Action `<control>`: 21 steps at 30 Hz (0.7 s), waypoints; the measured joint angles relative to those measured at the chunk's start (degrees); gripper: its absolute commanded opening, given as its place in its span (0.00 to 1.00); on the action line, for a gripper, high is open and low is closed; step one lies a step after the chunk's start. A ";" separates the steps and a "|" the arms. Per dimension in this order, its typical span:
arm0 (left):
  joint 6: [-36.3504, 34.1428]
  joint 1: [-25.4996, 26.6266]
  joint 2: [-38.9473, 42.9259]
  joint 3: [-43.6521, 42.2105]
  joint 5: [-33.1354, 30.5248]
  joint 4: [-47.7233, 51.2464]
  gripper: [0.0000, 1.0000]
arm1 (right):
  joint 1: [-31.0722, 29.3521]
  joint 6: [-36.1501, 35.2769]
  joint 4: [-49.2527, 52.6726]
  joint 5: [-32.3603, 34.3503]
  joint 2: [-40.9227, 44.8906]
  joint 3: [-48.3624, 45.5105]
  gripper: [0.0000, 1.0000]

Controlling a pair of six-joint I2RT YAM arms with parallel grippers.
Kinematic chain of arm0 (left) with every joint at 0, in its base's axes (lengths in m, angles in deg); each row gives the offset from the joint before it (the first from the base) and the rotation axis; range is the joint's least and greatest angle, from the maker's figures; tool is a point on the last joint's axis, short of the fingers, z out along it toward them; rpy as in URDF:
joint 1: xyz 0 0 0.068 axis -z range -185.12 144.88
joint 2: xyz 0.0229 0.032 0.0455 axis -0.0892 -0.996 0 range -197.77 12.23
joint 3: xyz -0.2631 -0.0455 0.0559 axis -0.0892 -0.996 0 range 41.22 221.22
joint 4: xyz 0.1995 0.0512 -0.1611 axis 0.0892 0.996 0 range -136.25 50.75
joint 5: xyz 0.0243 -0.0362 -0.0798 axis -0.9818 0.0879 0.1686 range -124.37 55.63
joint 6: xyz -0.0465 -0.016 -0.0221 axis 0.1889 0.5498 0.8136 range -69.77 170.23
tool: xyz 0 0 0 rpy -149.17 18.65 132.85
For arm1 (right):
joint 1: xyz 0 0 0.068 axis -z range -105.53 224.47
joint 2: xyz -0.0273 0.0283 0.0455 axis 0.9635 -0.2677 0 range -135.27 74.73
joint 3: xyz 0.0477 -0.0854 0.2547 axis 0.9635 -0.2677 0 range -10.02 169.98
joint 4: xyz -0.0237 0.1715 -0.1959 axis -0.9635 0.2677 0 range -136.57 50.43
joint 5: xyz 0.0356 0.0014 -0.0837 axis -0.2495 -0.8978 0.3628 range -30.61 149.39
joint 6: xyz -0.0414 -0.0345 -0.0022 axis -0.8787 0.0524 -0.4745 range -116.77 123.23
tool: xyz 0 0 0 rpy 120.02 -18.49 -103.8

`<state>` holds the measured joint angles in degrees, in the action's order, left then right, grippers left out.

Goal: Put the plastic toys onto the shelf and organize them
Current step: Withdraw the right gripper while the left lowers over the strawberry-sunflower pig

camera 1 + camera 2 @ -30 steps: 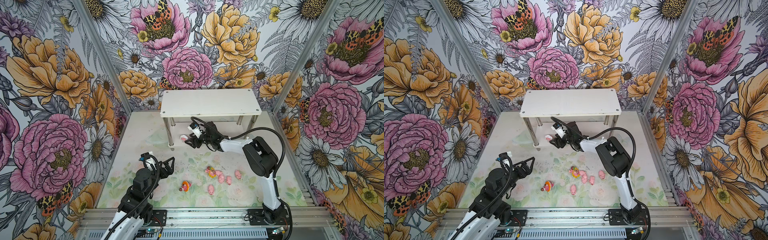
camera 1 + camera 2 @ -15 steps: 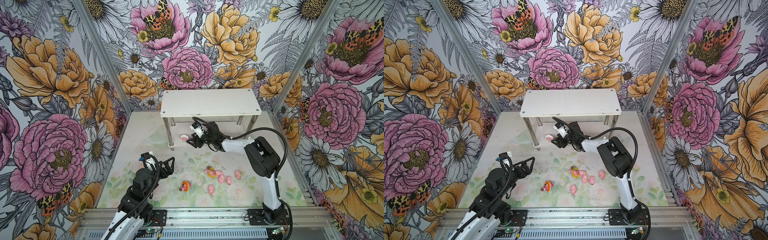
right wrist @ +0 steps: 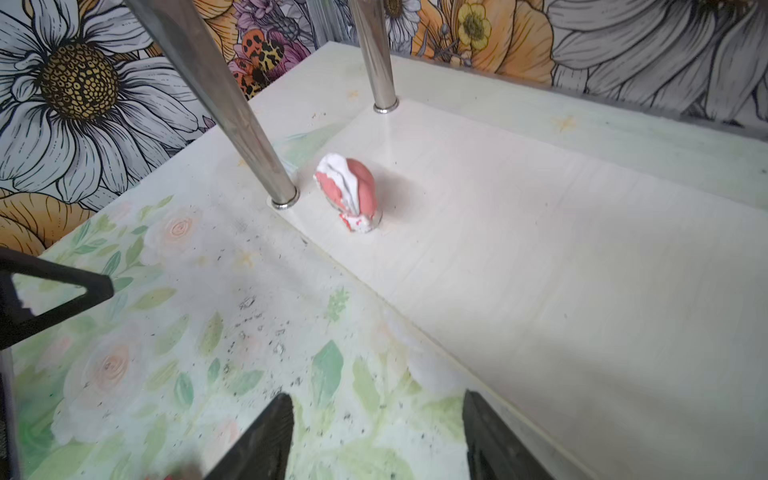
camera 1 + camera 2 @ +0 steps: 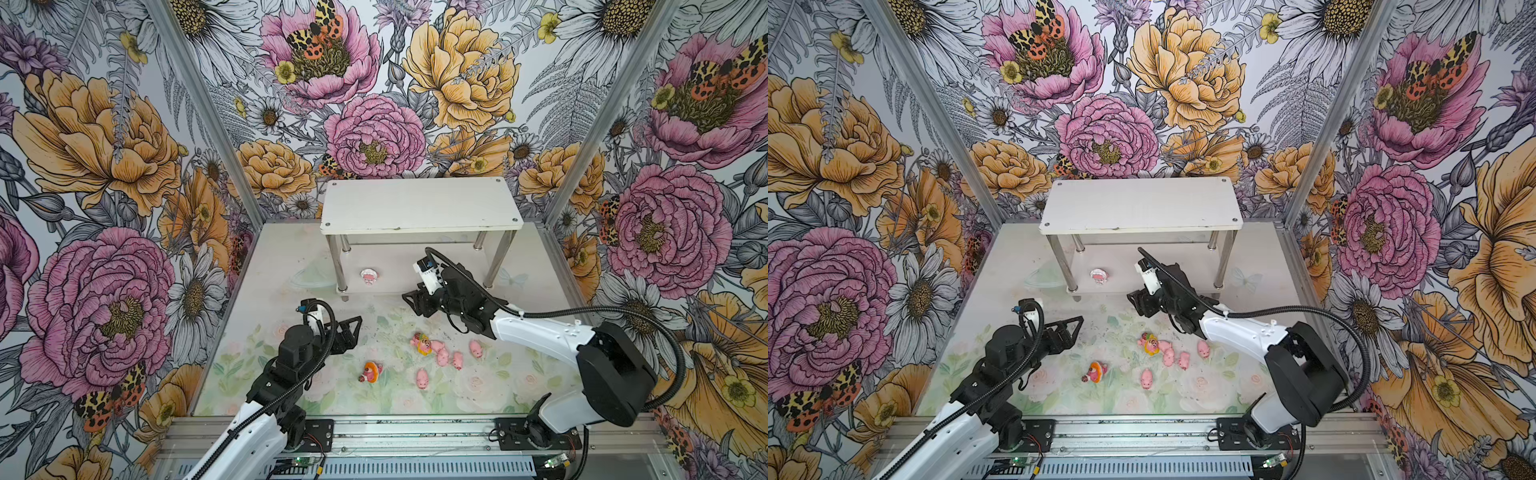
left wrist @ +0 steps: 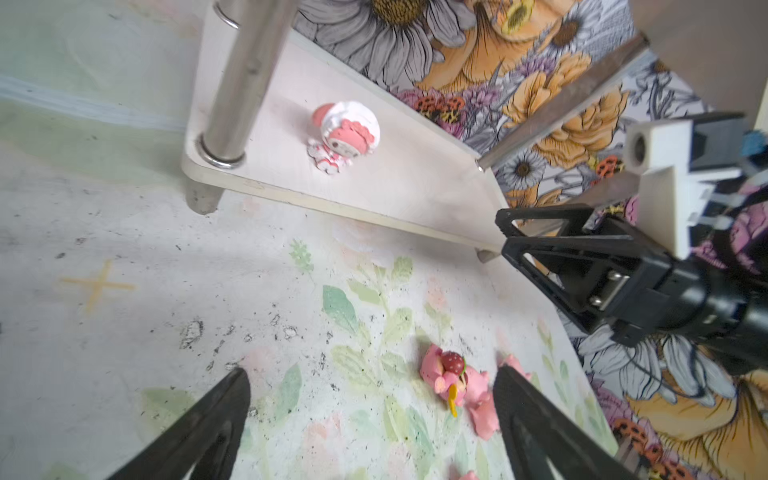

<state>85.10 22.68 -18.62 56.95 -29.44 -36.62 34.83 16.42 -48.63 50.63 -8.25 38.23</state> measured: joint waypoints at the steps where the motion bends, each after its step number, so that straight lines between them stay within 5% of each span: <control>1: -0.98 2.01 -2.43 1.03 -0.42 -0.17 0.86 | -0.72 1.40 1.73 0.74 2.49 -1.92 0.54; 4: -3.69 9.42 -10.32 4.24 -2.62 -1.92 0.86 | -1.42 6.56 5.49 1.11 8.57 -7.91 0.43; 8: -6.62 16.87 -23.37 9.73 -4.04 -4.79 0.88 | -1.38 13.16 10.36 1.70 14.23 -14.29 0.43; 21: -8.31 23.54 -53.24 24.83 -3.37 -8.66 0.80 | 4.37 17.68 19.98 5.16 28.15 -16.28 0.47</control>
<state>76.79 46.22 -71.86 81.78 -32.80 -45.28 39.20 34.10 -28.66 55.79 19.90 21.94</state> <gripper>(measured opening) 0.803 0.474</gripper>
